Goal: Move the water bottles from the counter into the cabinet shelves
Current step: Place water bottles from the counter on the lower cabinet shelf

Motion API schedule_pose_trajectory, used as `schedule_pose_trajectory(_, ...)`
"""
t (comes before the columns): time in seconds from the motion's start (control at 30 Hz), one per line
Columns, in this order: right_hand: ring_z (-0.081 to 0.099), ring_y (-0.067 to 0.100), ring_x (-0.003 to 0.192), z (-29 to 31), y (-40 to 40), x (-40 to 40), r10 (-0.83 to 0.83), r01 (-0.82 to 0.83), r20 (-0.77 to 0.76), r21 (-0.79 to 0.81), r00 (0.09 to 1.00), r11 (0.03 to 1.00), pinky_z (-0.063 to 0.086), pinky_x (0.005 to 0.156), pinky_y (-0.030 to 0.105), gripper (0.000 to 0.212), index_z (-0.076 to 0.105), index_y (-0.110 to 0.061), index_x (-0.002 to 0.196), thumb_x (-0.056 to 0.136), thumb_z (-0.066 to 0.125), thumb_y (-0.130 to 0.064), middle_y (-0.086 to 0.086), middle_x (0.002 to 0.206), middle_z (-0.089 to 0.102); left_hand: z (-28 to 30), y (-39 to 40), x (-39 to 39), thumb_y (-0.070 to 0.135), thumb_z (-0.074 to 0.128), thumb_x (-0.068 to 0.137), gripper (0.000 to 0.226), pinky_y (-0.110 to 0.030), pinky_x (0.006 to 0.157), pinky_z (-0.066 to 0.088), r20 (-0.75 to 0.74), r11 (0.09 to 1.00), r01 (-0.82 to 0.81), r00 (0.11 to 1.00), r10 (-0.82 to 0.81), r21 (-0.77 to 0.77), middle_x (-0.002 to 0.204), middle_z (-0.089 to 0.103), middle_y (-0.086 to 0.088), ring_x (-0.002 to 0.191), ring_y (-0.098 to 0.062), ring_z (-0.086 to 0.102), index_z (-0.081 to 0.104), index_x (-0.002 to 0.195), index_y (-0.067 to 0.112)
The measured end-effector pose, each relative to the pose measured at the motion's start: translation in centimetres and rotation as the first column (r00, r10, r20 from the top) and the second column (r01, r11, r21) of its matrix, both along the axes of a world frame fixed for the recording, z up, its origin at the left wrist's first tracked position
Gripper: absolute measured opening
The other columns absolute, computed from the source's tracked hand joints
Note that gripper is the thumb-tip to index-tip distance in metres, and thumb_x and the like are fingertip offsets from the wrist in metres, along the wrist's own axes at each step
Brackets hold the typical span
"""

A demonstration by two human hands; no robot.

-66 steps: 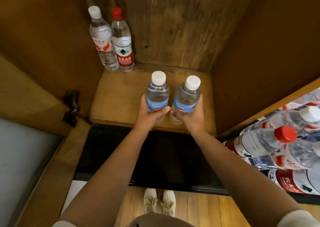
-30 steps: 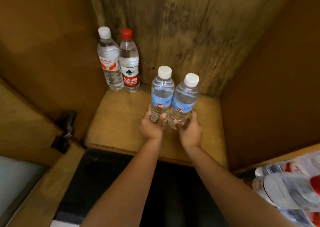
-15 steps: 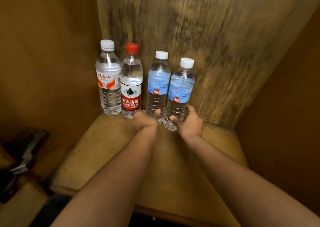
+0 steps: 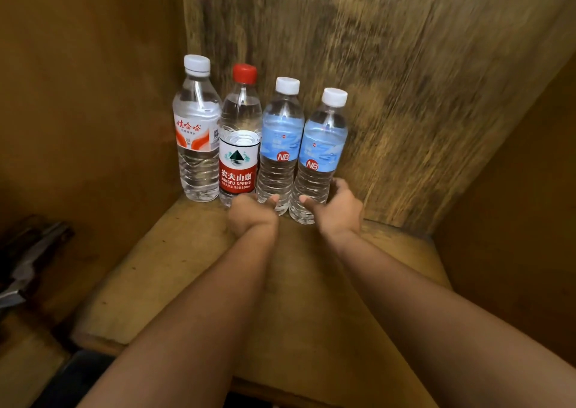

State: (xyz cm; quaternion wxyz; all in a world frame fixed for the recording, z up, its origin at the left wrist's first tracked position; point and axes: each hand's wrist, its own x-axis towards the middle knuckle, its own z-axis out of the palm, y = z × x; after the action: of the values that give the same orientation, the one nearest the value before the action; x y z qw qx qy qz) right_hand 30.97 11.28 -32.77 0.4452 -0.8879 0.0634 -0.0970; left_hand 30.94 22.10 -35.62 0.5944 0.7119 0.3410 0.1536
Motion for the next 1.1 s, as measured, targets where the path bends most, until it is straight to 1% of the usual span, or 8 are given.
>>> schedule_pose_trajectory(0.1, 0.058, 0.03, 0.111, 0.2, -0.2, -0.1, 0.005, -0.005, 0.007, -0.02, 1.0, 1.0, 0.044, 0.09, 0.034, 0.052, 0.054, -0.024, 0.122, 0.075, 0.074, -0.034, 0.01, 0.116, 0.065, 0.7, -0.1, -0.4, 0.029, 0.066, 0.085, 0.035, -0.036, 0.084, 0.045, -0.049, 0.978, 0.066, 0.997, -0.058, 0.198, 0.111, 0.065, -0.02, 0.106, -0.035, 0.058, 0.065, 0.106, 0.001)
schedule_pose_trajectory(0.23, 0.057, 0.033, 0.111, 0.2, -0.3, -0.1, 0.004, -0.003, 0.016, -0.066, 1.0, 0.998, 0.044, 0.088, 0.033, 0.049, 0.051, -0.026, 0.125, 0.08, 0.069, -0.034, 0.013, 0.116, 0.065, 1.8, -0.4, -1.1, 0.032, 0.064, 0.086, 0.039, -0.035, 0.082, 0.046, -0.124, 0.878, 0.203, 0.978, -0.165, 0.434, 0.112, 0.064, -0.021, 0.106, -0.036, 0.058, 0.063, 0.107, 0.0)
schedule_pose_trajectory(0.33, 0.057, 0.033, 0.11, 0.3, -0.2, -0.1, 0.005, -0.004, 0.017, -0.076, 1.0, 0.997, 0.043, 0.087, 0.032, 0.046, 0.051, -0.027, 0.125, 0.082, 0.066, -0.034, 0.013, 0.115, 0.065, 2.3, -0.4, -1.2, 0.042, 0.069, 0.079, 0.049, -0.035, 0.085, 0.048, -0.162, 0.812, 0.285, 0.959, -0.235, 0.509, 0.111, 0.065, -0.018, 0.105, -0.034, 0.06, 0.065, 0.108, 0.003)
schedule_pose_trajectory(0.43, 0.056, 0.034, 0.111, 0.2, -0.2, -0.1, 0.002, -0.001, 0.017, -0.09, 1.0, 0.996, 0.043, 0.087, 0.032, 0.047, 0.051, -0.027, 0.125, 0.081, 0.067, -0.036, 0.013, 0.116, 0.065, 2.8, 0.2, -0.9, 0.044, 0.065, 0.082, 0.049, -0.034, 0.077, 0.044, -0.223, 0.758, 0.304, 0.952, -0.211, 0.578, 0.109, 0.065, -0.019, 0.104, -0.034, 0.059, 0.063, 0.104, 0.001)
schedule_pose_trajectory(0.53, 0.057, 0.033, 0.109, 0.0, -0.1, -0.3, -0.038, 0.04, 0.032, -0.089, 0.999, 0.995, 0.044, 0.086, 0.033, 0.049, 0.053, -0.028, 0.121, 0.077, 0.069, -0.043, 0.011, 0.115, 0.065, 3.3, 0.8, -0.6, 0.045, 0.057, 0.087, 0.05, -0.034, 0.073, 0.043, -0.342, 0.622, 0.418, 0.907, -0.245, 0.662, 0.11, 0.063, -0.018, 0.105, -0.033, 0.059, 0.06, 0.105, -0.001)
schedule_pose_trajectory(0.63, 0.058, 0.033, 0.109, 0.1, -0.1, -0.3, -0.068, 0.07, 0.03, -0.068, 0.997, 0.995, 0.044, 0.085, 0.032, 0.05, 0.054, -0.03, 0.119, 0.074, 0.071, -0.046, 0.01, 0.115, 0.065, 3.4, 1.2, -0.3, 0.045, 0.052, 0.09, 0.05, -0.036, 0.081, 0.046, -0.426, 0.551, 0.494, 0.867, -0.258, 0.672, 0.116, 0.06, -0.016, 0.109, -0.031, 0.057, 0.056, 0.114, 0.001)
schedule_pose_trajectory(0.87, 0.061, 0.031, 0.103, -0.1, 0.2, 0.0, -0.053, 0.052, 0.036, 0.008, 0.998, 0.999, 0.045, 0.085, 0.033, 0.044, 0.055, -0.025, 0.108, 0.073, 0.074, -0.041, 0.008, 0.108, 0.068, 3.4, 1.7, -0.1, 0.042, 0.047, 0.093, 0.048, -0.035, 0.083, 0.044, -0.502, 0.52, 0.538, 0.835, -0.225, 0.663, 0.12, 0.059, -0.016, 0.112, -0.031, 0.055, 0.051, 0.12, 0.002)
schedule_pose_trajectory(1.1, 0.06, 0.032, 0.103, -0.4, 0.3, 0.3, -0.04, 0.04, 0.036, -0.002, 0.999, 0.999, 0.045, 0.086, 0.035, 0.048, 0.049, -0.022, 0.109, 0.073, 0.074, -0.041, 0.009, 0.109, 0.066, 3.2, 1.5, -0.1, 0.024, 0.05, 0.095, 0.037, -0.035, 0.086, 0.046, -0.533, 0.465, 0.55, 0.826, -0.182, 0.694, 0.124, 0.056, -0.017, 0.114, -0.031, 0.055, 0.047, 0.123, 0.001)
